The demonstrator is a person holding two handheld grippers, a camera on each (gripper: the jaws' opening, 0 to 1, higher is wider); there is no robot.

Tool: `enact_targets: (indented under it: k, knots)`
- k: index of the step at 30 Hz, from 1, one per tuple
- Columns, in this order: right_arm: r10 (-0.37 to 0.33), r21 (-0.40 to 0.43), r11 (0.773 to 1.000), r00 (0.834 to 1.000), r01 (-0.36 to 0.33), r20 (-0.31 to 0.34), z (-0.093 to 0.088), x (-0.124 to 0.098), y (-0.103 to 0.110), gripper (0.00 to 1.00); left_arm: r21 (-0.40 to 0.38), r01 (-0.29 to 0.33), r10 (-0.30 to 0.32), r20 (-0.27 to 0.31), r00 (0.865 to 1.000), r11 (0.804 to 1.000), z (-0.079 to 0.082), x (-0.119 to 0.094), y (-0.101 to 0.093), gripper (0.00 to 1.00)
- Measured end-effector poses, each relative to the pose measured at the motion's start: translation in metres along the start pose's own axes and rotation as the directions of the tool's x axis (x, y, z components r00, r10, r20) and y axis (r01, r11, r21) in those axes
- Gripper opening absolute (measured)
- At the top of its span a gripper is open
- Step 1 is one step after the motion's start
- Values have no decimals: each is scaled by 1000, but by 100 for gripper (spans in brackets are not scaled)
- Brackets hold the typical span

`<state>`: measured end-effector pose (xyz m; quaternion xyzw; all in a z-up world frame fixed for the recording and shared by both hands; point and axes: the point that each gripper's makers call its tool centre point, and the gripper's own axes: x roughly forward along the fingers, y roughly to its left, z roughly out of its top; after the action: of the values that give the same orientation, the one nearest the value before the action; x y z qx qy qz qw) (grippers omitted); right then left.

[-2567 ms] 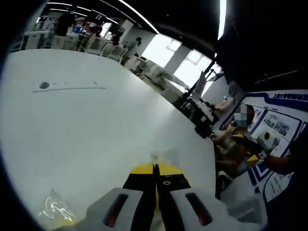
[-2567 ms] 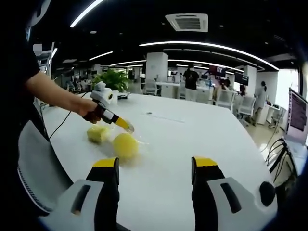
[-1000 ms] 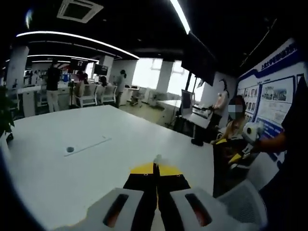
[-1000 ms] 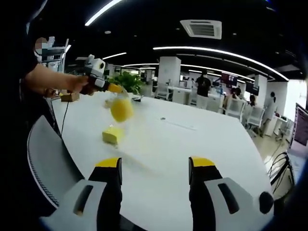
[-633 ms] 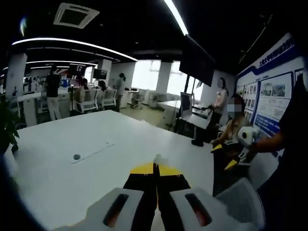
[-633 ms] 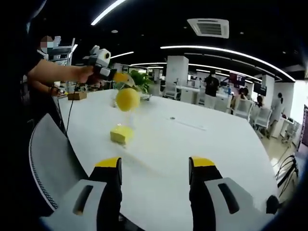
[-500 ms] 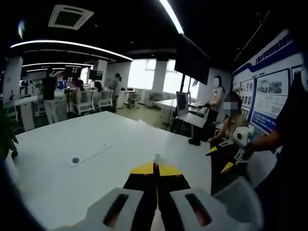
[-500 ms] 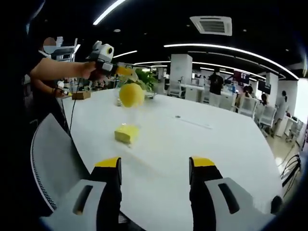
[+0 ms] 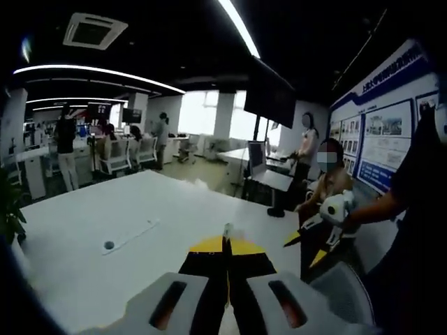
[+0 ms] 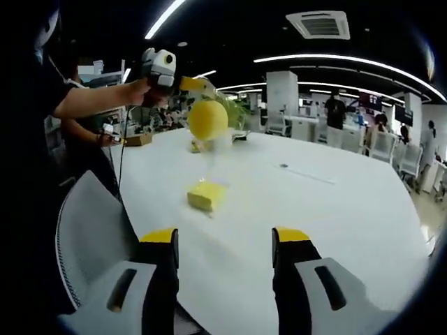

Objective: Compare the silicone blocks by pressing each to a similar depth, holding the contact briefly, and releasing to observe deformation and rebound differences across the visible hardness samples.

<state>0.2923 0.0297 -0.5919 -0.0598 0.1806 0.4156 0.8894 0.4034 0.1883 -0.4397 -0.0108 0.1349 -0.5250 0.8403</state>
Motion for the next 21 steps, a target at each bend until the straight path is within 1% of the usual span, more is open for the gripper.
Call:
enact_targets:
  k: [4, 10, 11, 12, 13, 14, 15, 18, 20, 21]
  knots:
    - [17, -12, 1000, 1000, -18, -17, 2, 2, -3, 51, -3, 8, -8, 0, 1000, 1000, 1, 1, 0, 0]
    - [39, -1, 999, 999, -39, -2, 10, 11, -11, 53, -7, 12, -12, -12, 1000, 1000, -4, 1, 1, 0]
    - [51, 20, 998, 999, -51, -1, 10, 13, -12, 53, -3, 15, -15, -20, 1000, 1000, -6, 1, 1, 0]
    - [80, 77, 994, 997, -80, 9, 12, 17, -10, 54, -2, 19, -19, -26, 999, 1000, -9, 2, 0, 0]
    - [124, 158, 979, 992, -127, 29, 15, 22, -7, 56, -5, 19, -19, -30, 999, 1000, -10, 3, 0, 0]
    - [146, 196, 969, 989, -150, 35, 17, 26, -6, 57, -5, 25, -25, -40, 999, 1000, -14, 4, -3, 0]
    - [168, 187, 967, 985, -173, 45, 22, 32, -5, 56, -2, 25, -26, -43, 999, 1000, -16, 5, -4, 0]
    - [182, 120, 975, 983, -185, 39, 32, 45, -6, 54, -9, 38, -38, -49, 998, 999, -20, 8, -9, 0]
    - [194, 105, 974, 979, -199, 54, 43, 53, -7, 54, -19, 49, -49, -52, 997, 999, -21, 10, -12, 0]
    - [206, 102, 972, 976, -213, 73, 50, 57, -8, 54, -20, 49, -50, -51, 997, 999, -21, 11, -13, 0]
